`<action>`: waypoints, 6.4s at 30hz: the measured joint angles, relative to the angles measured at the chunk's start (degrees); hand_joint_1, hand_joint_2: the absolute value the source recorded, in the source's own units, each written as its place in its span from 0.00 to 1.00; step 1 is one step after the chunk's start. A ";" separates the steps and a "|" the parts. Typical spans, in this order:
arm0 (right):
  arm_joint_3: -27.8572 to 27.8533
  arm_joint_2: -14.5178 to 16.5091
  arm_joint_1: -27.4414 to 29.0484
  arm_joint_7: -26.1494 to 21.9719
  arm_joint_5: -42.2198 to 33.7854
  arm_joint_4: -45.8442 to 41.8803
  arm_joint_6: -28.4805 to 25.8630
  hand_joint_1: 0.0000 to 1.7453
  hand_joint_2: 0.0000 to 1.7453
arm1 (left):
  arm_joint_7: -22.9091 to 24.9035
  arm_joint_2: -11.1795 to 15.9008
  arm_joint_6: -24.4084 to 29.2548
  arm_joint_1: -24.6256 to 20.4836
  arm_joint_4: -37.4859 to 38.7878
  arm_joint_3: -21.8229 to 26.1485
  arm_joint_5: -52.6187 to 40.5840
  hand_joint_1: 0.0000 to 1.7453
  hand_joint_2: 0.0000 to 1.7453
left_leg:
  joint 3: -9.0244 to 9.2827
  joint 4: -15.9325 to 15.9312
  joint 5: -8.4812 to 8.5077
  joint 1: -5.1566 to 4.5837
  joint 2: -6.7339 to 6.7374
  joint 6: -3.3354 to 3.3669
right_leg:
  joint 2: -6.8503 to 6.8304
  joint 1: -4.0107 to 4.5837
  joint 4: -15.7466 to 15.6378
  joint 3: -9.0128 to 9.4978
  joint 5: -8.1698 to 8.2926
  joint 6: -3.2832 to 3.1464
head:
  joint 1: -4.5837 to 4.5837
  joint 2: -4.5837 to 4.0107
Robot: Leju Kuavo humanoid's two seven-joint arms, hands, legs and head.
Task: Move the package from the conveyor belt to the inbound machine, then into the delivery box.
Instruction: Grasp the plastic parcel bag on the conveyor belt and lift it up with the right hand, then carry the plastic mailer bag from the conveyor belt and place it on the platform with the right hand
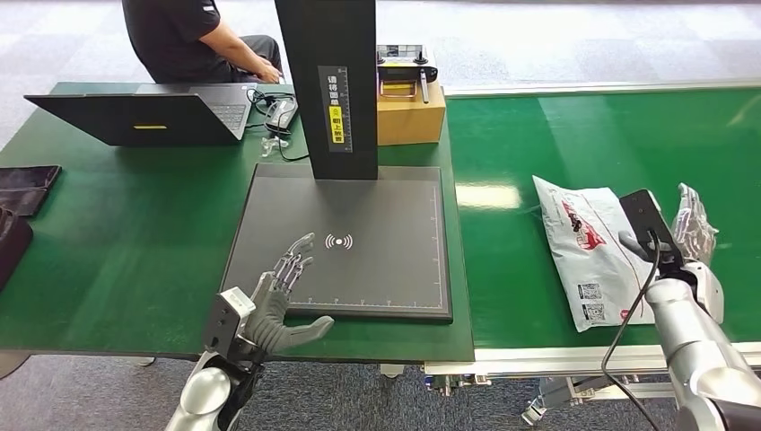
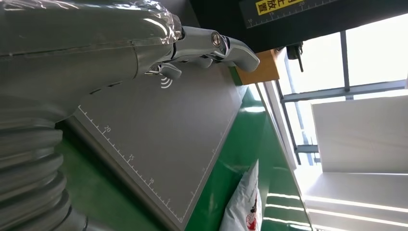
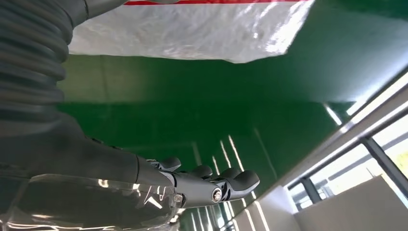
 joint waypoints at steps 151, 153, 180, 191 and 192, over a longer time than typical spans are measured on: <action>19.54 13.27 24.72 -2.72 -19.93 -47.64 3.40 0.00 1.00 | 0.32 1.82 -0.43 0.77 -0.52 0.14 5.52 0.00 1.00 | -0.30 -0.01 0.22 0.01 -0.28 0.08 | -0.25 0.01 0.00 -0.19 0.16 0.14 | -0.01 0.00; 15.94 14.54 28.04 -2.52 -21.63 -49.59 4.29 0.00 1.00 | 0.54 1.79 -0.63 1.03 -0.88 0.19 5.41 0.00 1.00 | -0.30 -0.02 0.22 0.01 -0.28 0.08 | -0.25 0.01 0.00 -0.19 0.16 0.13 | -0.01 0.00; 2.33 19.09 37.43 10.59 -23.65 -51.04 20.86 0.00 1.00 | 2.34 1.16 -1.74 1.56 -1.69 0.28 4.57 0.00 1.00 | -0.29 -0.03 0.24 0.00 -0.22 0.08 | -0.20 0.00 0.00 -0.19 0.17 0.14 | 0.00 0.00; 1.58 19.07 32.45 17.50 -12.23 -40.33 26.59 0.00 1.00 | 4.07 0.51 -2.43 1.55 -2.63 0.36 4.02 0.00 1.00 | -0.23 -0.02 0.24 0.00 -0.13 0.08 | -0.12 0.00 0.00 -0.17 0.18 0.13 | 0.00 0.00; 1.62 19.07 32.17 17.71 -11.76 -39.82 26.86 0.00 1.00 | 4.16 0.50 -2.45 1.55 -2.73 0.36 3.95 0.00 1.00 | -0.22 -0.02 0.24 0.00 -0.13 0.08 | -0.12 0.00 0.00 -0.17 0.18 0.13 | -0.01 0.00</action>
